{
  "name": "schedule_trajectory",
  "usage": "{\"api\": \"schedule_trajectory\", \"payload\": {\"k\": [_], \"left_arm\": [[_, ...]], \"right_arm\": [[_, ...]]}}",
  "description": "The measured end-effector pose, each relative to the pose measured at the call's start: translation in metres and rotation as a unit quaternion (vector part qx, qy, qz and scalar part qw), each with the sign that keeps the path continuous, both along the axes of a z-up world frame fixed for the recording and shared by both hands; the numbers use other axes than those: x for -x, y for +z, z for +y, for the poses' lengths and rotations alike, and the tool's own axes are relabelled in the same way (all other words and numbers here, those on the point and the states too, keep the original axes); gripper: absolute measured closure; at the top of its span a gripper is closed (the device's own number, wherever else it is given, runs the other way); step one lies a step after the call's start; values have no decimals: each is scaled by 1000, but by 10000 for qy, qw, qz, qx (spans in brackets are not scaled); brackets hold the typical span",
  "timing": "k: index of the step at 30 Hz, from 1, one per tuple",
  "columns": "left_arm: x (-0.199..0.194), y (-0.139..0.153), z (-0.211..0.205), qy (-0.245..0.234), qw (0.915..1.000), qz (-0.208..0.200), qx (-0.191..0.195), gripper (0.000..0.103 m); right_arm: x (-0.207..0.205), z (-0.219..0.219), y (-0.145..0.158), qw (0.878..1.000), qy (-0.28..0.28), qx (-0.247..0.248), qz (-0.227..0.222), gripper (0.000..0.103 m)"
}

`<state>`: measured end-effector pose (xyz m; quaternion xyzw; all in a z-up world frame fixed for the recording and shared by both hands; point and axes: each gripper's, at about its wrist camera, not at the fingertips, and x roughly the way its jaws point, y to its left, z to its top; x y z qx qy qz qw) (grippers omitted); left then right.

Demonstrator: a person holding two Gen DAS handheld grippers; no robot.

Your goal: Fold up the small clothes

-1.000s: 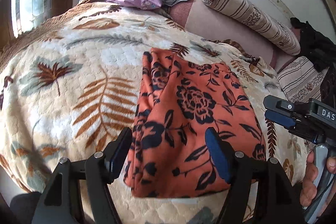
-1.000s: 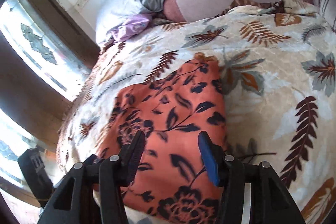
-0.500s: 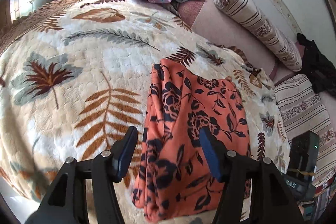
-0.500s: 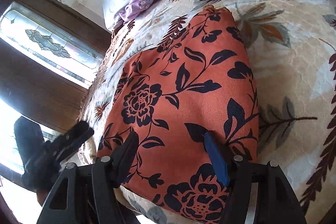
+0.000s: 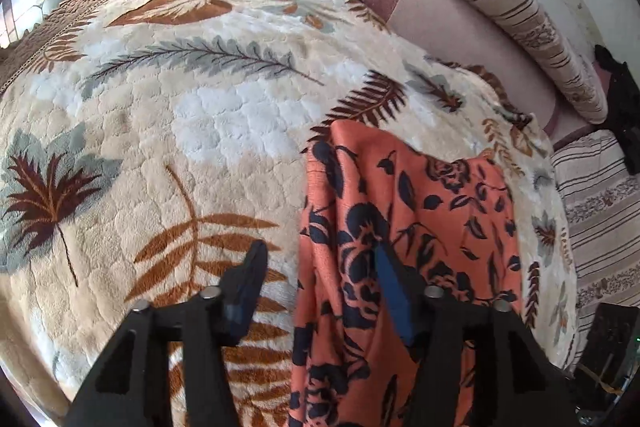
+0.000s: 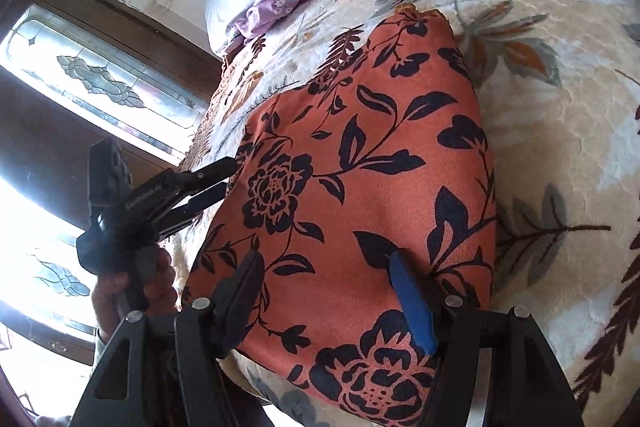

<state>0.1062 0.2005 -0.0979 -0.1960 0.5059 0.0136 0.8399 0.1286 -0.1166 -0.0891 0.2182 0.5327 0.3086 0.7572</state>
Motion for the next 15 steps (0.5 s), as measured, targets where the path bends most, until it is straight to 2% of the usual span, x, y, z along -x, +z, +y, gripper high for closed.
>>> {"api": "schedule_trajectory", "payload": {"k": [1, 2, 5, 7, 9, 11, 15], "left_arm": [[-5, -6, 1, 8, 9998, 176, 16, 69], [-3, -4, 3, 75, 9999, 154, -23, 69], [12, 13, -8, 89, 9988, -77, -466, 69], [22, 21, -13, 79, 9979, -160, -620, 67], [34, 29, -15, 102, 9968, -304, -733, 60], [45, 36, -16, 115, 9954, -384, -866, 48], [59, 43, -16, 151, 9937, -429, -1022, 47]], "right_arm": [[0, 0, 0, 10000, -1, -5, 6, 34], [0, 0, 1, 10000, 7, -14, 12, 34], [-1, 5, 2, 9999, 2, 101, 14, 34], [-1, 8, 3, 9998, -3, 177, -6, 33], [-1, 11, 4, 9997, -23, 224, -34, 30], [0, 14, 5, 9996, -38, 283, -67, 28], [3, 22, 7, 9990, -59, 412, -161, 23]]}}
